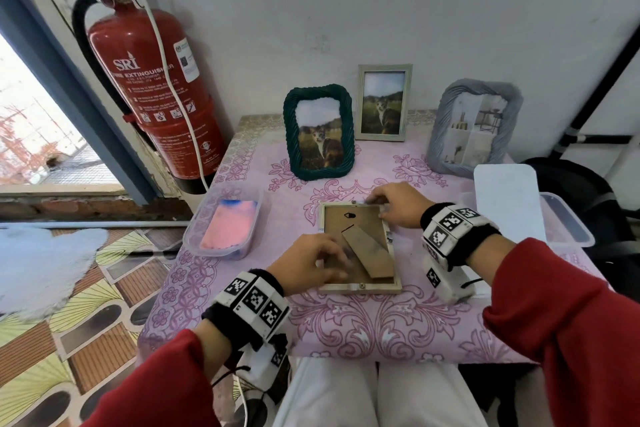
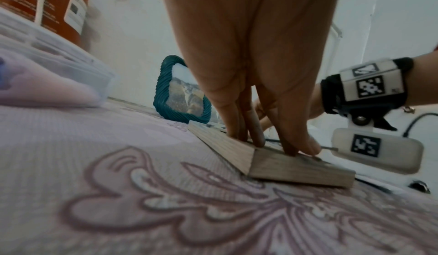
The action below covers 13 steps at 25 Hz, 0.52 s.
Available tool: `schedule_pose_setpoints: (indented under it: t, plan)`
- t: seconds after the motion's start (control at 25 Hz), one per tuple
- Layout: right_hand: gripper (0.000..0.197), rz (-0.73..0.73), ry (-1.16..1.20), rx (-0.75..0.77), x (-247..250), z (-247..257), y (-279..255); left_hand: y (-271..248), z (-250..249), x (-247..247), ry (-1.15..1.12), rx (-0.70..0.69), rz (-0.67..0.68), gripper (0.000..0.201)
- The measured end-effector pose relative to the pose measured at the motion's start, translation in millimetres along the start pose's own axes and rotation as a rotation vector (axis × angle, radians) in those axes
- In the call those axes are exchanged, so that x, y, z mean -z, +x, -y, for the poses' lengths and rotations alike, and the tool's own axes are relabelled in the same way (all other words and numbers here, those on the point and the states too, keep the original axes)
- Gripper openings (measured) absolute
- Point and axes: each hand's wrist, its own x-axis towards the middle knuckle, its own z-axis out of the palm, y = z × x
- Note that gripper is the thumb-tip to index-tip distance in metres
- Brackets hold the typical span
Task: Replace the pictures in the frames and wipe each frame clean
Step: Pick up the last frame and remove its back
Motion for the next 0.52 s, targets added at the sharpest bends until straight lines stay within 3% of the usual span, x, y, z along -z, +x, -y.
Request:
schedule_pose_setpoints:
  t: [0.08,0.16,0.32,0.52]
  plan:
    - [0.039,0.042,0.007,0.009,-3,2,-11,4,1,6,-0.072,0.043,-0.209,0.016]
    - [0.033,-0.004,0.006,0.030,-9,5,-20,8,5,10,-0.044,0.129,-0.357,0.027]
    - [0.028,-0.054,-0.017,0.030,-22,12,-41,10,13,4,-0.149,0.368,-0.267,0.051]
    - [0.048,-0.027,-0.074,-0.035,-32,14,-55,13,17,-7,-0.145,0.351,-0.300,0.050]
